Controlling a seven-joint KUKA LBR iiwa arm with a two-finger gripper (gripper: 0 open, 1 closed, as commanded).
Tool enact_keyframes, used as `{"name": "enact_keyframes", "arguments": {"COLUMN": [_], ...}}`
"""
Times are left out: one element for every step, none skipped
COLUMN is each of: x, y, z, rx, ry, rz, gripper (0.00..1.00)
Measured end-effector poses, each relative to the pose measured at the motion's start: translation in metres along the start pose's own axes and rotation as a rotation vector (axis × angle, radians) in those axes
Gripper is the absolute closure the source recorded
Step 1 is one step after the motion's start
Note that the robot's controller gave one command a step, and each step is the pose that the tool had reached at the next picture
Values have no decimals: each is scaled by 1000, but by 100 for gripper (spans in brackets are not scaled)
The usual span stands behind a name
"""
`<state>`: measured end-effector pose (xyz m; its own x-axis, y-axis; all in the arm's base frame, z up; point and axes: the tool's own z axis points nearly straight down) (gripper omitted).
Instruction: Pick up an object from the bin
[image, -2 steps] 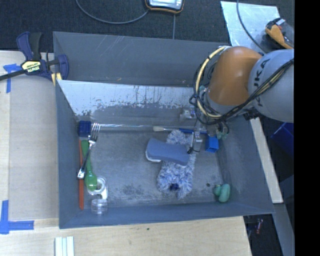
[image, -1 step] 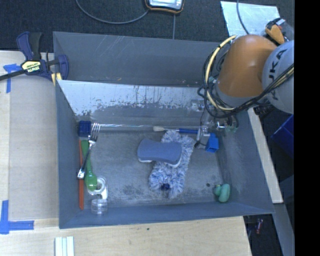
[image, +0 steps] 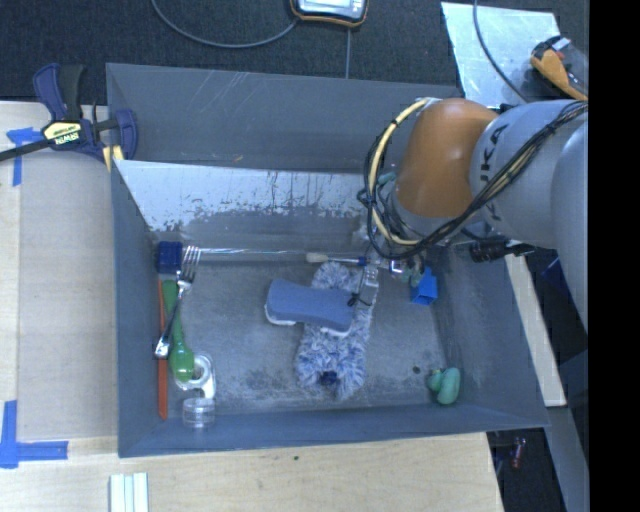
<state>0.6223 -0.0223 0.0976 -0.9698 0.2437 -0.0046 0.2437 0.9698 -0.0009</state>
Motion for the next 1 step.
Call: {"name": "enact_keyframes", "arguments": {"x": [-3], "y": [-1], "z": [26], "rx": [1], "ry": [-8], "rz": [-125], "gripper": [0]}}
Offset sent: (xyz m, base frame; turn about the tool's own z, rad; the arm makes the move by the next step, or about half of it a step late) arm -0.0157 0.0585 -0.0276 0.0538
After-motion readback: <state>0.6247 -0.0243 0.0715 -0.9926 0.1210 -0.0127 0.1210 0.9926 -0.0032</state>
